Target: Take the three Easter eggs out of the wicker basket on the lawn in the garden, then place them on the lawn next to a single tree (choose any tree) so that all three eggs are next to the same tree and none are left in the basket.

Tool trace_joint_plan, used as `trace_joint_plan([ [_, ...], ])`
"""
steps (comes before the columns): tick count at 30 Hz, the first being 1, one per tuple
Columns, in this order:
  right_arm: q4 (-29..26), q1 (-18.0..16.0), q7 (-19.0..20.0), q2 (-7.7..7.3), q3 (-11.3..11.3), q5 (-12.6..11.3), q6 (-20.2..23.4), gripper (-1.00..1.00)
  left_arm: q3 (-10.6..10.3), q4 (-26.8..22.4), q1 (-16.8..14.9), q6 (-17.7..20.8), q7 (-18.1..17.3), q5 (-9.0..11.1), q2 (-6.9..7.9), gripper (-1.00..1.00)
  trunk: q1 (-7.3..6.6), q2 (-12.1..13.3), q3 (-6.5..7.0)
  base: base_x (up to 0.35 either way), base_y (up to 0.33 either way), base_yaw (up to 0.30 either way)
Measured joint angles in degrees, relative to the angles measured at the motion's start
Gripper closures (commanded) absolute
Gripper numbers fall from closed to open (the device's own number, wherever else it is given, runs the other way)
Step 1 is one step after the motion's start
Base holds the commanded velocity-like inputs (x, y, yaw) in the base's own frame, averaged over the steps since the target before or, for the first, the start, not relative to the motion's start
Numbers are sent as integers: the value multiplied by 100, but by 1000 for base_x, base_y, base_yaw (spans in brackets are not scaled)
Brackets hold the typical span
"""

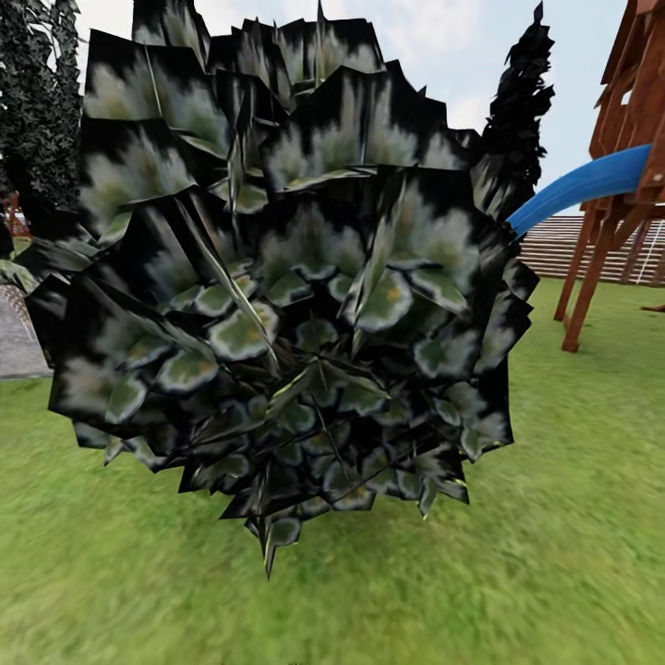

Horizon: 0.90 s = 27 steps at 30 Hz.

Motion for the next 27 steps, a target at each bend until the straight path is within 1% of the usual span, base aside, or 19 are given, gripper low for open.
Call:
trace_joint_plan([
  [15,4,0,-73,3,3,-3,0,-100,0,0,0,0,-5,0,0,-100,0,0,0,-12,4,300],
  [19,7,-1,-74,3,3,-3,0,-100,-4,5,0,6,-19,0,0,-100,3,1,0,-257,72,300],
  [27,7,-2,-80,19,3,-4,0,-100,-5,8,1,15,-25,0,-8,-100,3,0,0,-327,11,300],
])
